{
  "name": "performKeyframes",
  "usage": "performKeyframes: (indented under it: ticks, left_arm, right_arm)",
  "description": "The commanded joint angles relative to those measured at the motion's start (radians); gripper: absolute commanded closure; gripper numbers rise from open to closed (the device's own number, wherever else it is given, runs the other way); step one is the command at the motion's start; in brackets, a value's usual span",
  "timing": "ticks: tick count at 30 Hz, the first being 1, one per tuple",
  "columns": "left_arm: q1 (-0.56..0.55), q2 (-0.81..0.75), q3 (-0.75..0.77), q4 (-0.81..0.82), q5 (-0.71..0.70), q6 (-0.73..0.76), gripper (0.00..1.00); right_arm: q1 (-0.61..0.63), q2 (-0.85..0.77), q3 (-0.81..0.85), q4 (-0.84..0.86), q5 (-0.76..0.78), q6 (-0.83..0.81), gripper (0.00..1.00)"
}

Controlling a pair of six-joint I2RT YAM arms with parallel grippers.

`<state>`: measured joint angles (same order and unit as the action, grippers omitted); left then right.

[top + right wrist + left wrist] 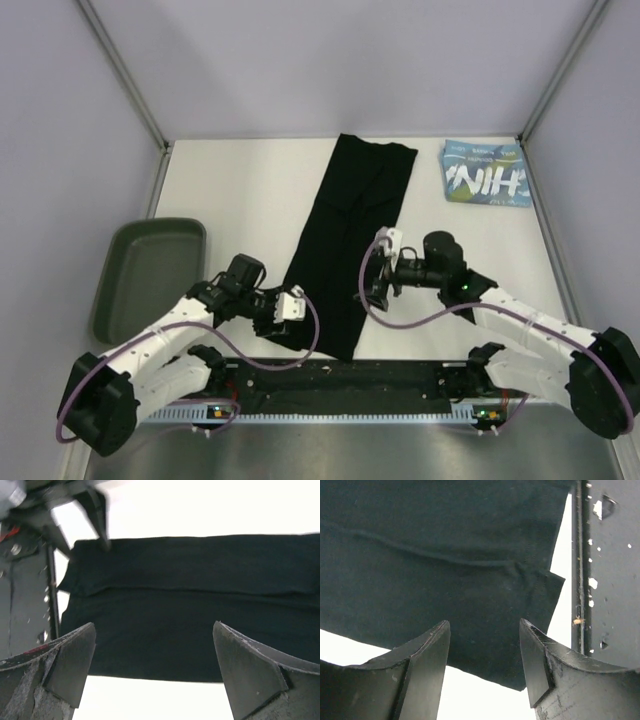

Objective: Fold and stack the t-shirts
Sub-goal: Rotate the tshirt 80 degree, then grab the bottom of the folded rectangular tshirt with both arms

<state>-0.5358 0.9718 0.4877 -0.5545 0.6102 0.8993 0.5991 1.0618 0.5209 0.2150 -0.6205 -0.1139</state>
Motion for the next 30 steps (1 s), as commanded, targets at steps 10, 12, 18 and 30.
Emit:
performKeyframes:
  ticks: [10, 12, 18, 30]
  left_arm:
    - [0.096, -0.001, 0.048, -0.403, 0.025, 0.707, 0.36]
    - [0.094, -0.019, 0.020, -0.371, 0.022, 0.724, 0.35]
    - [0.094, -0.019, -0.017, -0.318, 0.031, 0.737, 0.30]
    - [0.092, -0.010, -0.100, -0.214, -0.067, 0.690, 0.32]
  right_arm:
    - [0.479, 0.035, 0.051, -0.516, 0.146, -0.694, 0.06]
    - [0.517, 0.050, 0.031, -0.481, 0.175, -0.721, 0.08]
    - [0.613, 0.118, 0.005, -0.365, 0.303, -0.747, 0.17]
    - [0.636, 0.231, 0.005, -0.339, 0.239, -0.731, 0.37]
